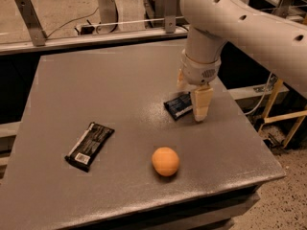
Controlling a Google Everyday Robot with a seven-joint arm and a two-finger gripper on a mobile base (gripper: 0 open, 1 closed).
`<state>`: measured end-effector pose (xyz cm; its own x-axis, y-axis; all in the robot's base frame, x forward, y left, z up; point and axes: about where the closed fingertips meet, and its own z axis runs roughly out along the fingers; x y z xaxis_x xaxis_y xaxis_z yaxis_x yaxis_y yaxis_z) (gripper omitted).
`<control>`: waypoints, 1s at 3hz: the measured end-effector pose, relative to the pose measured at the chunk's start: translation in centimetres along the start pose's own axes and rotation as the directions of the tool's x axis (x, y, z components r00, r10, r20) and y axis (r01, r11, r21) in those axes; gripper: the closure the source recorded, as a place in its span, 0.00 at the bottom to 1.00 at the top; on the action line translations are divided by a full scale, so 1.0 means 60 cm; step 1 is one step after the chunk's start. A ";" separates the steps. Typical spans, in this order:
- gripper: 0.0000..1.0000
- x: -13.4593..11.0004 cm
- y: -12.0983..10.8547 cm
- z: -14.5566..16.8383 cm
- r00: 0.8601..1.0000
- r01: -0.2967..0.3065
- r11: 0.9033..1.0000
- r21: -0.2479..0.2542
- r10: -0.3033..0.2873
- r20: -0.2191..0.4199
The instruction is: Move rxbar blueberry near orange
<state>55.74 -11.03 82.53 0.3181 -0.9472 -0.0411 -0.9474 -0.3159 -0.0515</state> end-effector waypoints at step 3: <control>0.96 -0.002 0.001 -0.011 0.999 0.022 1.000 0.015 -0.023 0.031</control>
Offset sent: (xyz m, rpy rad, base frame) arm -0.0036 0.0031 -0.0060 -0.0308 0.0195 0.0503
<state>55.63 -10.94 83.19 0.3404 -0.9376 -0.0707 -0.9395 -0.3360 -0.0670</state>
